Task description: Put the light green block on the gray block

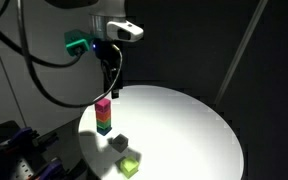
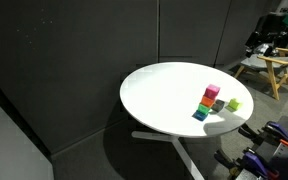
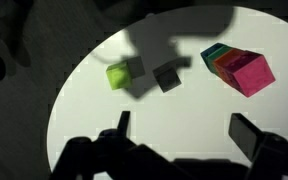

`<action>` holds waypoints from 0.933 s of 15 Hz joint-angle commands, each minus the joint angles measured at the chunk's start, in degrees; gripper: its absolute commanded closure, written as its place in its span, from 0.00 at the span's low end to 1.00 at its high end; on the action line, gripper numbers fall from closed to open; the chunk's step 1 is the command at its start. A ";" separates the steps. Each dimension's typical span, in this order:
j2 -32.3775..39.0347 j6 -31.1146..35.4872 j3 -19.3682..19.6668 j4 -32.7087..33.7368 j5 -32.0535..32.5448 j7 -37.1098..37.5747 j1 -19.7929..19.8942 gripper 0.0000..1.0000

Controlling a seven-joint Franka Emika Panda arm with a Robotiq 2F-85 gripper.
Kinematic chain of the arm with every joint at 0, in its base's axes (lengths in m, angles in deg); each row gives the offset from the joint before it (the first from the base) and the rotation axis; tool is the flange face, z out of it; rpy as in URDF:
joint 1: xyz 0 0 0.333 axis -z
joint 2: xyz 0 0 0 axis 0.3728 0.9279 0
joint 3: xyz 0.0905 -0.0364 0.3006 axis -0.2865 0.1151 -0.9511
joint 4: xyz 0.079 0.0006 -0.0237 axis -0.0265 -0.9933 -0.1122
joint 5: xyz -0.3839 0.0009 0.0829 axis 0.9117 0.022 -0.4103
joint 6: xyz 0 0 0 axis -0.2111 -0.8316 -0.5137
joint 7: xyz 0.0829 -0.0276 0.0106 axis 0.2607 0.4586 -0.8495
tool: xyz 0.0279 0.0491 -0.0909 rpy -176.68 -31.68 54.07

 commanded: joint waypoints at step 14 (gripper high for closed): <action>6.89 4.82 0.13 -0.19 5.21 0.48 2.06 0.00</action>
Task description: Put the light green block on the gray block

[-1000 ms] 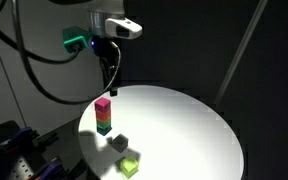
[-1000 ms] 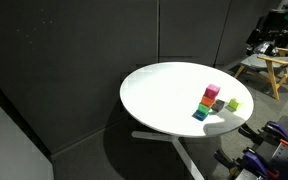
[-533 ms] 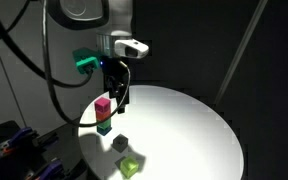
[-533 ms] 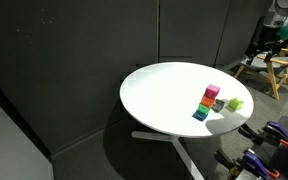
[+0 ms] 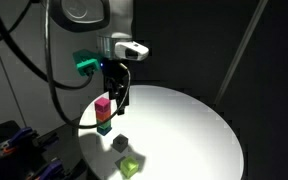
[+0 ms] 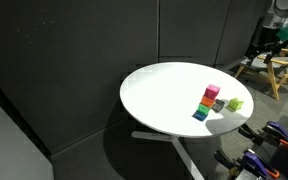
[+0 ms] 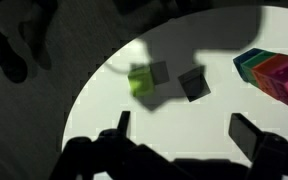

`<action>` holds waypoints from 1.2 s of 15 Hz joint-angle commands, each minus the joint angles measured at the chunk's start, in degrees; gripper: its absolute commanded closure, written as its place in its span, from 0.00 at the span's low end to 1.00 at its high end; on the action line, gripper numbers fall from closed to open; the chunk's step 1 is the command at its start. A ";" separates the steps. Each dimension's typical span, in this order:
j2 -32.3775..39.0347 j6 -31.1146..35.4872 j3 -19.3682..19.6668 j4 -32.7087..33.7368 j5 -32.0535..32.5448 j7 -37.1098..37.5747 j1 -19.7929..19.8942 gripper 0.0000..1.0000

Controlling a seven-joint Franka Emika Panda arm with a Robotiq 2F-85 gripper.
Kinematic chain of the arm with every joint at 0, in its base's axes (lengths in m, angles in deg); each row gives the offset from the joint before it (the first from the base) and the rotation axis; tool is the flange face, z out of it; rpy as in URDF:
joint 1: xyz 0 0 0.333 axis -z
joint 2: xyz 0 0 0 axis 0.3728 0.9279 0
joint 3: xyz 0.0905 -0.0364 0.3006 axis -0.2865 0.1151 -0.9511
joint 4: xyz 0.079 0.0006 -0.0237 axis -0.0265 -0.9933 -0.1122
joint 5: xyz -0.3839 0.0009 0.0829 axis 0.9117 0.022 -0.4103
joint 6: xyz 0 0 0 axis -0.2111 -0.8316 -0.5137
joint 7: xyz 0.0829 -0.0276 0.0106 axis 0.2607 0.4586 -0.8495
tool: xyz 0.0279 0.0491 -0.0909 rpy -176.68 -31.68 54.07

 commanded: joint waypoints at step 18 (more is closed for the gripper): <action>17.85 12.72 3.57 2.51 1.77 4.41 0.88 0.00</action>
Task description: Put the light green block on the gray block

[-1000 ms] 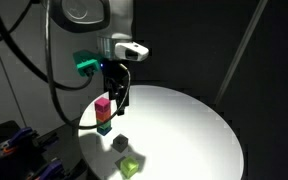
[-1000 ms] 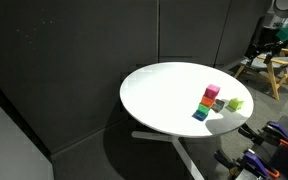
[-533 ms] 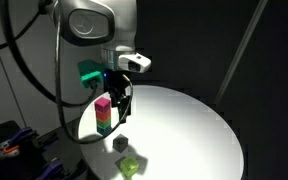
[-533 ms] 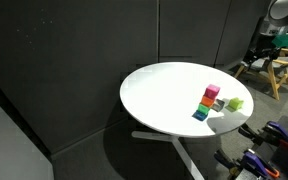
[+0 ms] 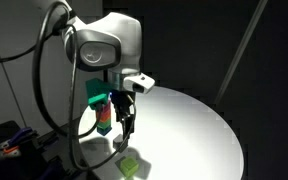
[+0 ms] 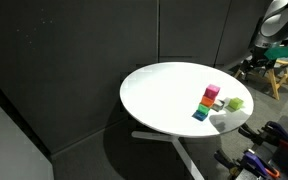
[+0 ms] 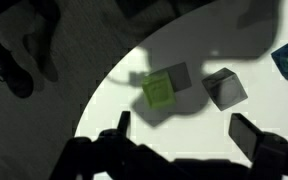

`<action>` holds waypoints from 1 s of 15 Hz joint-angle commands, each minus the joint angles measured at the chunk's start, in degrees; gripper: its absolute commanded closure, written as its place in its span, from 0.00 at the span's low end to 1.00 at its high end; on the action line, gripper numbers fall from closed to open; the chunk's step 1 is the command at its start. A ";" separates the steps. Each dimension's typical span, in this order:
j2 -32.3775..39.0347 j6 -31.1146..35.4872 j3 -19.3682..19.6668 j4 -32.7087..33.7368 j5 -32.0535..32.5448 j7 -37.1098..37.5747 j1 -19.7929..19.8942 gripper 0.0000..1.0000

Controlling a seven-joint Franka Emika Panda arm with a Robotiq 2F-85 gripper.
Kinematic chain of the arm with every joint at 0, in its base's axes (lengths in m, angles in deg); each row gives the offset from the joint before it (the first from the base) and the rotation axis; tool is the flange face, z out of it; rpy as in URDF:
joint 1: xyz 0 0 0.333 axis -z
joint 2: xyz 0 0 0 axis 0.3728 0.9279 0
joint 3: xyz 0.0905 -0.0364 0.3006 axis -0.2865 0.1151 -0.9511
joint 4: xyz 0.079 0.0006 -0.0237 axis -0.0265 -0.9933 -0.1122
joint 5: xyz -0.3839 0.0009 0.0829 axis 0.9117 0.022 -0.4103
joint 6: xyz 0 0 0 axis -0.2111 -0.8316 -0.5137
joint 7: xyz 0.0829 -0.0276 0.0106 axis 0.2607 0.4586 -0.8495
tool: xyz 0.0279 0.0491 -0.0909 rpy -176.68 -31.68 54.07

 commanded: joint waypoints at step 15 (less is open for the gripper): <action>20.57 10.96 4.16 7.27 -1.71 2.14 -0.16 0.00</action>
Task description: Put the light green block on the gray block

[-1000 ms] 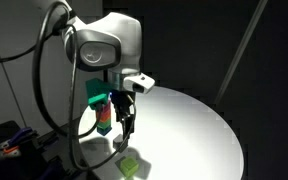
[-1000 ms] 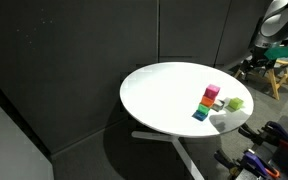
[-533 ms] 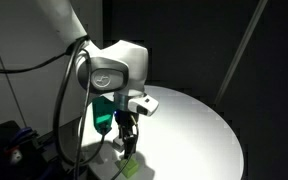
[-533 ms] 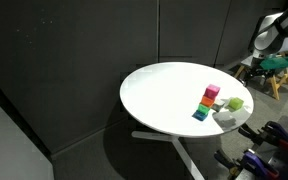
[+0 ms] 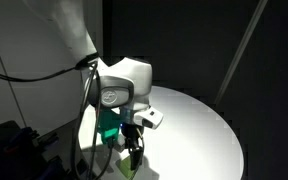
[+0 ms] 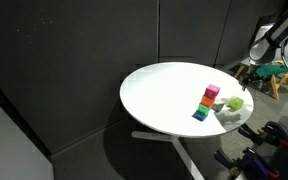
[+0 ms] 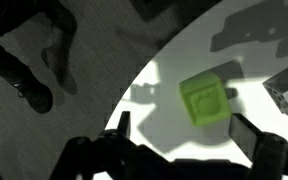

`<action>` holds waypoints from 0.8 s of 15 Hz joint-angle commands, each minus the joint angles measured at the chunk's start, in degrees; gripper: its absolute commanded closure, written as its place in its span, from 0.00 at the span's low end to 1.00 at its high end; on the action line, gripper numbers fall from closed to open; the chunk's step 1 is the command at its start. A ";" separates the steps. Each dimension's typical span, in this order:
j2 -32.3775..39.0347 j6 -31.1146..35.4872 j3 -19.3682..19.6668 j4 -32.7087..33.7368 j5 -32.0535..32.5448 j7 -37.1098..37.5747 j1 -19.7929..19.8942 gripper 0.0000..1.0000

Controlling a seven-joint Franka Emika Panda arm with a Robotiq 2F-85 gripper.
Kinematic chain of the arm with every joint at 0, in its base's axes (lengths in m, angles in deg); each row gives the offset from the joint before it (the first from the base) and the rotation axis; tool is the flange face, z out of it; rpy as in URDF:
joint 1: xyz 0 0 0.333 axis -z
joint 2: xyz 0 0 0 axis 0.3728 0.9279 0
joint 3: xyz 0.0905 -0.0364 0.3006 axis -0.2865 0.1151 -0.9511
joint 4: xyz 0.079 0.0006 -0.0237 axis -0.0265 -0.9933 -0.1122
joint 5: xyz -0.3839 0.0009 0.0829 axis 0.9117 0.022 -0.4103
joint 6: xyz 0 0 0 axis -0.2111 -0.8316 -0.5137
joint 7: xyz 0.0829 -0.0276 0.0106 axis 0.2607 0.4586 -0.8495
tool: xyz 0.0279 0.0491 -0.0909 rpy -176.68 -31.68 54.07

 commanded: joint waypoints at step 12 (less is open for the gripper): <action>4.92 0.29 -0.24 3.27 -4.60 -0.83 -0.90 0.00</action>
